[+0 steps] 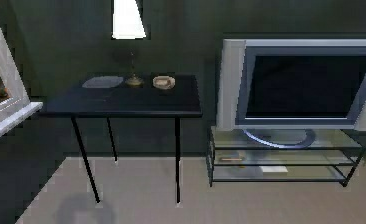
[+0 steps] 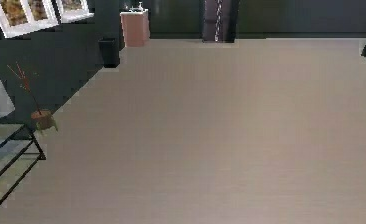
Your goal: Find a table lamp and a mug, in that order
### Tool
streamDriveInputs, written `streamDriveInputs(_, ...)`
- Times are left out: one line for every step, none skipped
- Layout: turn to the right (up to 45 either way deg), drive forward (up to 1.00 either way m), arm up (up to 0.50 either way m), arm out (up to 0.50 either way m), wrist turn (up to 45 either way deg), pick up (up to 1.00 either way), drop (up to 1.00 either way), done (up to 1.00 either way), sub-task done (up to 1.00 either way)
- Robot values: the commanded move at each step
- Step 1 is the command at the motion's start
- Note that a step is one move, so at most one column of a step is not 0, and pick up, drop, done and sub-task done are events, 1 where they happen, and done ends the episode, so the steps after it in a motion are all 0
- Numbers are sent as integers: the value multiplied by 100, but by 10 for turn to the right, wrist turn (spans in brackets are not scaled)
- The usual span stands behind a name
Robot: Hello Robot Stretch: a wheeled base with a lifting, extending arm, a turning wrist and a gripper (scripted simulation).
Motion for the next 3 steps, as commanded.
streamDriveInputs(-180,0,0,0,0,0,0,0,0)
streamDriveInputs(0,60,0,0,0,0,0,0,0)
streamDriveInputs(0,0,0,0,0,0,0,0,100)
